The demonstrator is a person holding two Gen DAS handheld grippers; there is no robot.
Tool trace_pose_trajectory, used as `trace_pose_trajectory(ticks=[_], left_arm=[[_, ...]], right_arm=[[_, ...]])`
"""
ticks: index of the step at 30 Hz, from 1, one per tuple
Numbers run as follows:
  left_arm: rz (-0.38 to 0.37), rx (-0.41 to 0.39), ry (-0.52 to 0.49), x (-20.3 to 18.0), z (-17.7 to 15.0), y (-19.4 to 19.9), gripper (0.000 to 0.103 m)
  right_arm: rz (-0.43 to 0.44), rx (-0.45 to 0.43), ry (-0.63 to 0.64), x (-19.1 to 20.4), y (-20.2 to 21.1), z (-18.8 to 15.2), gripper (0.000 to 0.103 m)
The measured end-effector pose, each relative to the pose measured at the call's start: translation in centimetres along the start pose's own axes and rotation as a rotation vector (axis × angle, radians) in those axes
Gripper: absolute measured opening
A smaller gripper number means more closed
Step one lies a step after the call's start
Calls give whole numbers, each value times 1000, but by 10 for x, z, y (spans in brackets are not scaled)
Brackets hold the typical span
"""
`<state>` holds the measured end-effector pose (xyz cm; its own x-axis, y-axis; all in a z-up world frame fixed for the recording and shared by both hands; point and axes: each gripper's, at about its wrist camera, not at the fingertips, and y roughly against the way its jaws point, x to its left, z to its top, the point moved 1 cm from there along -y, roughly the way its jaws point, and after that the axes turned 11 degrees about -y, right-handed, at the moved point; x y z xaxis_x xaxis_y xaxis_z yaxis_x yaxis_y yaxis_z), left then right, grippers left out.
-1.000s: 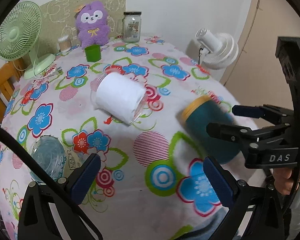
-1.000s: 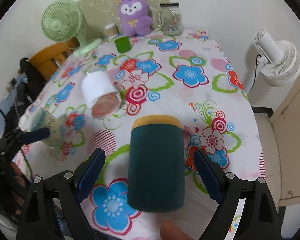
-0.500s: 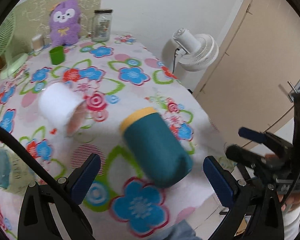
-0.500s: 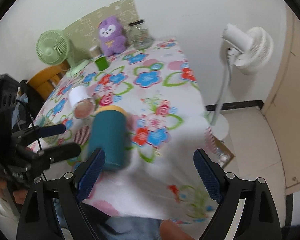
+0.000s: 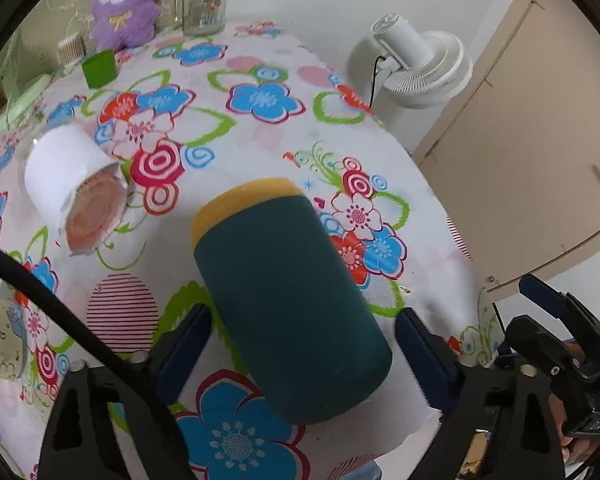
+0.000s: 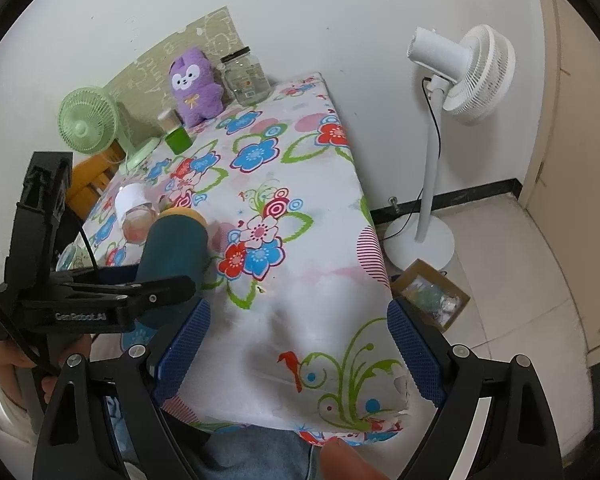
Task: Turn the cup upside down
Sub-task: 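Lift the teal cup with the right gripper and rotate it rim-down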
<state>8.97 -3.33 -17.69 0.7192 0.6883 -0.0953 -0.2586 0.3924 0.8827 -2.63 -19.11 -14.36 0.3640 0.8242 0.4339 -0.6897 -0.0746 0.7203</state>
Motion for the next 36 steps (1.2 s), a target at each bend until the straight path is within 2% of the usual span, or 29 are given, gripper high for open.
trace_pose_trajectory(ticks=[3,11,24,36], left_arm=[[-13,12,10,2,0,-5,84],[6,-15,-16,5,-1,5,75],[50,-142,-9,34,6,56,67],[87,-232,-15,53,9,99,65]], right_arm=[[12,-4,-24,-5,-1,1,92],[26,-19,-37,-4,1,2,92],[48,-32,27,25,1,3,91],[59,-27,120,65,-7,-5,91]])
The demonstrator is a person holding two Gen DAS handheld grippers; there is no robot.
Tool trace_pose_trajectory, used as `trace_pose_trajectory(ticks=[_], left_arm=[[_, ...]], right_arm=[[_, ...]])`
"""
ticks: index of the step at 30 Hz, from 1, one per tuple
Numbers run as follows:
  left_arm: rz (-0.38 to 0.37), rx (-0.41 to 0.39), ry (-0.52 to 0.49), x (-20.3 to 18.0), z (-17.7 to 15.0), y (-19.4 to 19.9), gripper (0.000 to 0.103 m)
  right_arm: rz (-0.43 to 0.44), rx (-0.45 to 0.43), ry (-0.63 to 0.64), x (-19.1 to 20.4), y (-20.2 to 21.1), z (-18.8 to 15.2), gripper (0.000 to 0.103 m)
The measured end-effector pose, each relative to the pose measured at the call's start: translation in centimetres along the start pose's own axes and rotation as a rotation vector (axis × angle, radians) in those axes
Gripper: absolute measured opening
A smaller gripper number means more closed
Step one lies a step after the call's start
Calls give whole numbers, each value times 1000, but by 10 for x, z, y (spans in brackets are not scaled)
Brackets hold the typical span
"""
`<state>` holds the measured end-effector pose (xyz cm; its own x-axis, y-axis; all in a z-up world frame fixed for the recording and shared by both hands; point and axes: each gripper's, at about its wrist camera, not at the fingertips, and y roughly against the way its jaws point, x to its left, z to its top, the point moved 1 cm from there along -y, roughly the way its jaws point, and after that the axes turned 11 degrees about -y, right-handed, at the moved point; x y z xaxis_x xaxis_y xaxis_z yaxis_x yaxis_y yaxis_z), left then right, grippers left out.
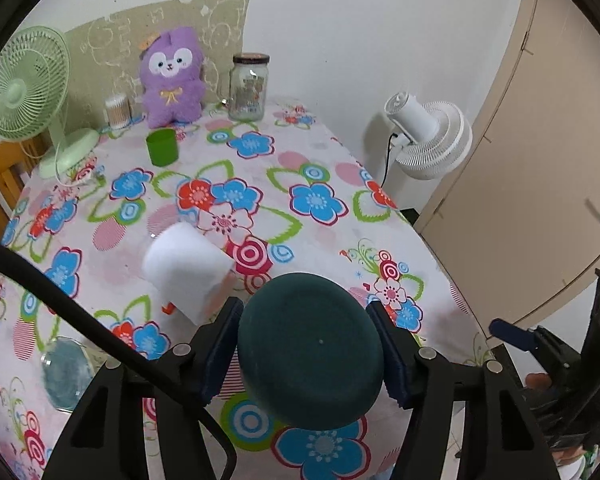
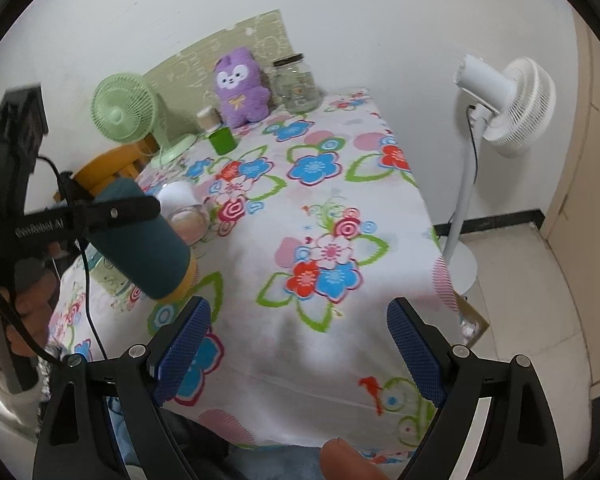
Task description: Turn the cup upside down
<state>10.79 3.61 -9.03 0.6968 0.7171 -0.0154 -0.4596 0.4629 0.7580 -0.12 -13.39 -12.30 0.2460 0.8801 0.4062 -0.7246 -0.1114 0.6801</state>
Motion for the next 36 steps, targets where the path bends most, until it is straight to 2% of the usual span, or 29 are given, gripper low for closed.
trace_pose_trajectory(ticks=[8,18,36], left_arm=[[6,-35,7,8,0,26,65],[19,-63,17,17,-1,45,64],[-7,46,11,16,-11,0,64]], right_arm=[[27,-2,79,33,-4,-2,91],[55,6,120,55,-8,-3,91],[37,49,95,52,-27,-4,91]])
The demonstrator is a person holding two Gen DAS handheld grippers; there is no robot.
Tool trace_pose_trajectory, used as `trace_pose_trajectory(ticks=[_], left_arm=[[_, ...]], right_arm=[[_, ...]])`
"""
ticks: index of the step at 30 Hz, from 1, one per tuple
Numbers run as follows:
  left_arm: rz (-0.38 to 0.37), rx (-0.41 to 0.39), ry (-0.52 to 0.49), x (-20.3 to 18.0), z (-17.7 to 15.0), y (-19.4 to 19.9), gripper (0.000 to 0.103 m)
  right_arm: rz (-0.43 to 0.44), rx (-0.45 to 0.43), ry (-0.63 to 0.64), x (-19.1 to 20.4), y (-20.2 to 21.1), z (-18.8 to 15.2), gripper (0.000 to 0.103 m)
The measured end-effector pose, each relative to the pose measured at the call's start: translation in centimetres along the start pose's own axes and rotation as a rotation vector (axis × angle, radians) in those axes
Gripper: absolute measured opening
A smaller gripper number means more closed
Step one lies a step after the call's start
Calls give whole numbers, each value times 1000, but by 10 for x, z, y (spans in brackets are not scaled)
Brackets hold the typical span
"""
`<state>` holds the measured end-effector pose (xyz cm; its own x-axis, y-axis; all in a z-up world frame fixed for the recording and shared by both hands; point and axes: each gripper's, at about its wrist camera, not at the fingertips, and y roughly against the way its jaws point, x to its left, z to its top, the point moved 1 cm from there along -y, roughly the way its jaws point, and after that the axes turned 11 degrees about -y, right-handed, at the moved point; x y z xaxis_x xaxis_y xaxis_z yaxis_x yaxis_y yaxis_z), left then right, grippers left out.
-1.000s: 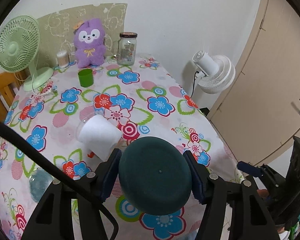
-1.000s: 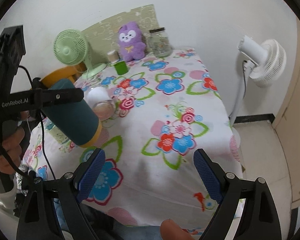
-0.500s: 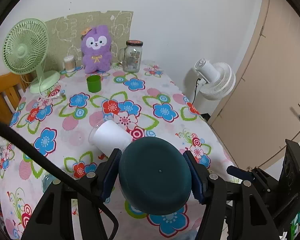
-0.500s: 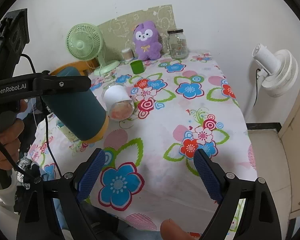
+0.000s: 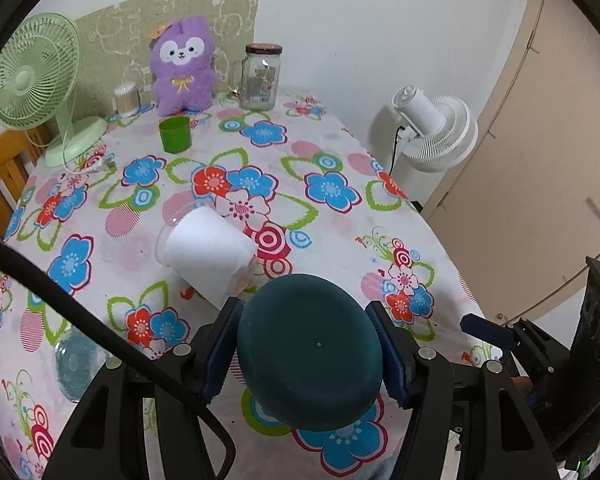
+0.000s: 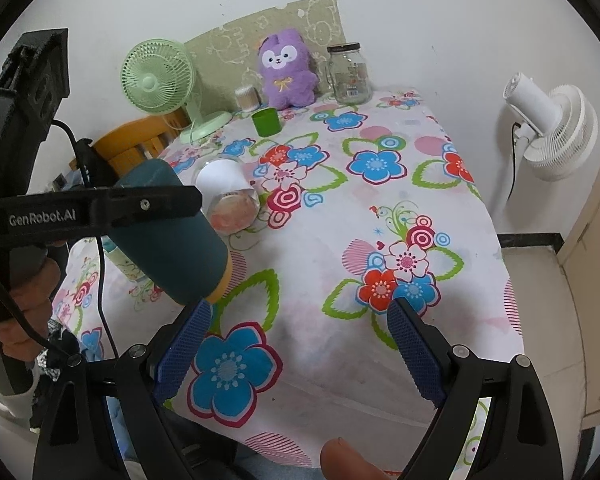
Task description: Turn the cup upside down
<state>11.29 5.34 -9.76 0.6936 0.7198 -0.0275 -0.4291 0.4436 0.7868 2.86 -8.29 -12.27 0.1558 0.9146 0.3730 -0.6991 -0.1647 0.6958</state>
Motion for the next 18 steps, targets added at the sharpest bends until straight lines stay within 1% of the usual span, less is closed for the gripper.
trace_pose_trajectory(ticks=[5,7,10,18], left_arm=[[-1,27,4,1,0,-14,63],[5,35,5,2,-1,-19,61],[11,34,0,2,0,-24,62],[-6,44,0,1,2,-30,62]], right_arm=[[-2,3,3,0,-2,0,91],[-5,4,5,0,-3,0,91],[-7,8,4,-1,-5,0,92],[-15,9,6,-1,-7,3,92]])
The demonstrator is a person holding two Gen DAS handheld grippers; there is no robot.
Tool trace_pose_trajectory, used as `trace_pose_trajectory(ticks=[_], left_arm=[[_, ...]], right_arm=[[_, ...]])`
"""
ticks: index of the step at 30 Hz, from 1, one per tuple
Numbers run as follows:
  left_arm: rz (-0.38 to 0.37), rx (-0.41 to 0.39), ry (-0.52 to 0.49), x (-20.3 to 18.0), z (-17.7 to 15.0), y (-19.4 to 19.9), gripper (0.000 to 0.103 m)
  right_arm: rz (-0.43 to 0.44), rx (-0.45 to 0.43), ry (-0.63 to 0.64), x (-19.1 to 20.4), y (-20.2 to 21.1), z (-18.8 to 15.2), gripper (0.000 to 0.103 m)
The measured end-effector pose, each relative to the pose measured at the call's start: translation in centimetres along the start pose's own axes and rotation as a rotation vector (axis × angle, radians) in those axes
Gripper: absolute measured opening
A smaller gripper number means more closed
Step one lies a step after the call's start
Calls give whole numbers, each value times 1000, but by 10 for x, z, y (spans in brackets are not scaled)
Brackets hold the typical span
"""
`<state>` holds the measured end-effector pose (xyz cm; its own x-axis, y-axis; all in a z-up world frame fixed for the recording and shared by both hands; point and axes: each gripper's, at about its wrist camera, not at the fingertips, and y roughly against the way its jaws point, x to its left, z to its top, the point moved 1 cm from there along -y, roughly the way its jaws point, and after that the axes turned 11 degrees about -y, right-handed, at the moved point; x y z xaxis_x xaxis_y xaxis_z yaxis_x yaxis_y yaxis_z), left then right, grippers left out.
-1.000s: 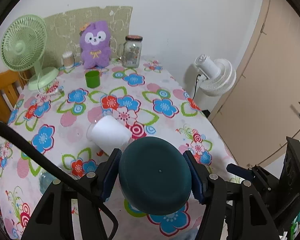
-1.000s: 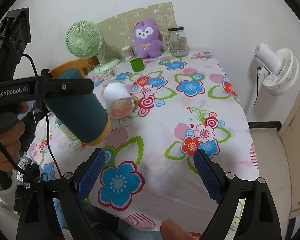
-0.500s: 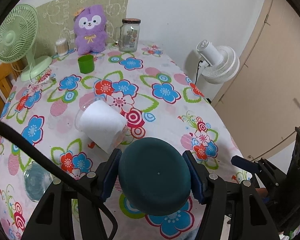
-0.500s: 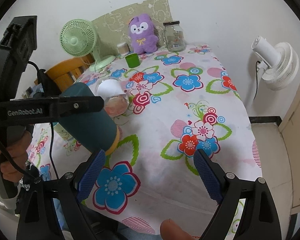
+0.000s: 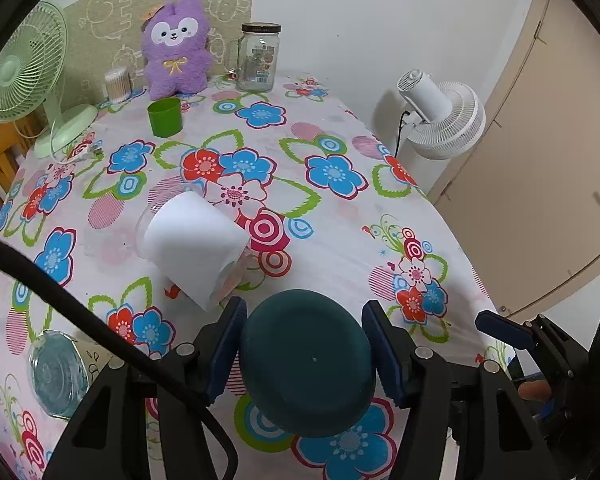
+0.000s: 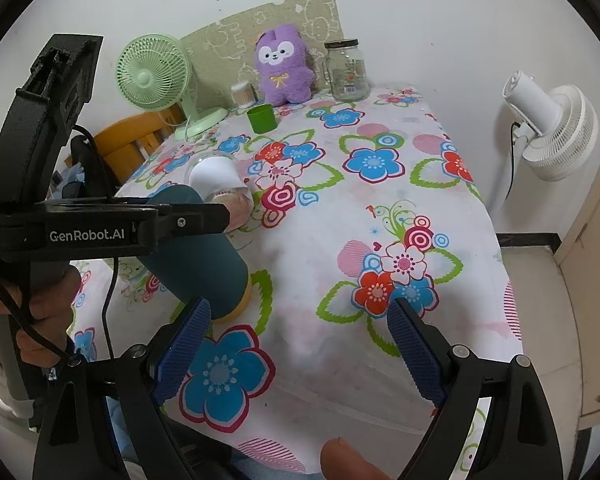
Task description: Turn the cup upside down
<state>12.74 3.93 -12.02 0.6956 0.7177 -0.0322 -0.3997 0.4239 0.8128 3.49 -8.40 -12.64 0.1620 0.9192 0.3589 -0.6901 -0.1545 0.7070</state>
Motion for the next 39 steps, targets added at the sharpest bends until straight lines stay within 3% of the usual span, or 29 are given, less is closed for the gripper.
trace_pose_trajectory(ticks=[5,9,15,39], left_arm=[[-4,2,0,1,0,0,62],[-5,2,0,1,0,0,75],[-1,-1,4,1,0,2,85],[-10,-47,24,4,-3,28,87]], right_arm=[[-1,1,-1,1,-1,1,91],[-3,1,1,1,-1,1,91],[-6,4,4,3,-2,1,91],[-34,-21,42,19,8,2,92]])
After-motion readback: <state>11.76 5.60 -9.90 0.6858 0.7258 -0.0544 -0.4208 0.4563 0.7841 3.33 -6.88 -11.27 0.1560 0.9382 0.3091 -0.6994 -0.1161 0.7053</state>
